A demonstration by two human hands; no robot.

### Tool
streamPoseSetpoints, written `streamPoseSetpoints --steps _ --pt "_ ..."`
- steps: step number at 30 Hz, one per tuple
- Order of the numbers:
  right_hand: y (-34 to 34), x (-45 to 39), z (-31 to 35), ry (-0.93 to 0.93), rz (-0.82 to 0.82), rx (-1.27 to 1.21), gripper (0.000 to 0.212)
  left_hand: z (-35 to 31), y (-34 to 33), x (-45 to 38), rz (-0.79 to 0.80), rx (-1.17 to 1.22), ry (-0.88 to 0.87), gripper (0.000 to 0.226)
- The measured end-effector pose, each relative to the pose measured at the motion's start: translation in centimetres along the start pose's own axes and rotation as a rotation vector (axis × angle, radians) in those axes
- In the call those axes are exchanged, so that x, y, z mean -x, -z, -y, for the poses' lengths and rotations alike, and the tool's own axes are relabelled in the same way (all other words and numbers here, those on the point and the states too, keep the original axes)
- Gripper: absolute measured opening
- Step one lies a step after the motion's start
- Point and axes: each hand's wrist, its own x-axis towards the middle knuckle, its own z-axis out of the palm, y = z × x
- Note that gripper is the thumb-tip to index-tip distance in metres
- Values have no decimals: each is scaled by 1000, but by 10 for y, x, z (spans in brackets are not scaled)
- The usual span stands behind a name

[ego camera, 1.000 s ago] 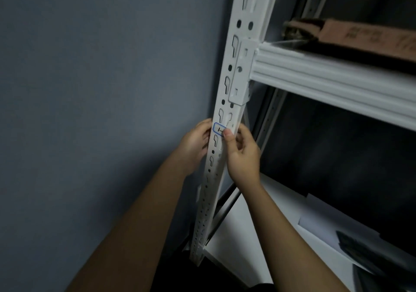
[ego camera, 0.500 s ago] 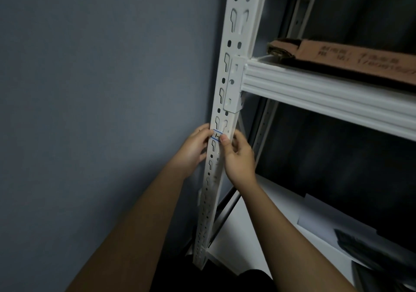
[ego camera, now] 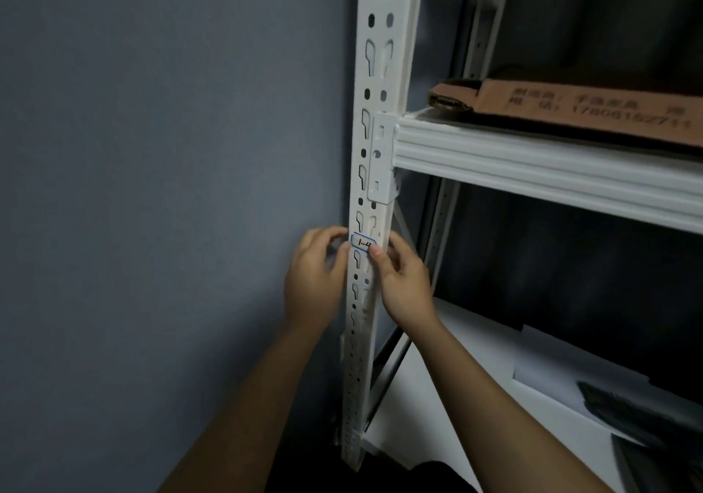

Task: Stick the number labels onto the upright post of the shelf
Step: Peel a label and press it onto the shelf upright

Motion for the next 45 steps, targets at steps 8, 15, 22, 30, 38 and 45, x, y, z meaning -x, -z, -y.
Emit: streamPoseSetpoints --steps 8,15,22,30,38,45 --pt "2 4 3 -38 -26 65 18 8 -7 -8 -106 -181 -268 20" --pt "0 5 4 -39 -33 73 25 13 -9 -12 -133 -280 -376 17" --pt "0 4 2 -29 -42 65 28 11 -7 -25 -131 -458 -548 14" --pt "0 5 4 -37 -51 68 27 11 -9 -24 -123 -426 -493 17" --pt "0 7 5 -40 -53 73 30 13 -10 -19 -84 -400 -439 18" --pt "-1 7 4 -44 -56 48 29 13 -10 -15 -55 -371 -378 24"
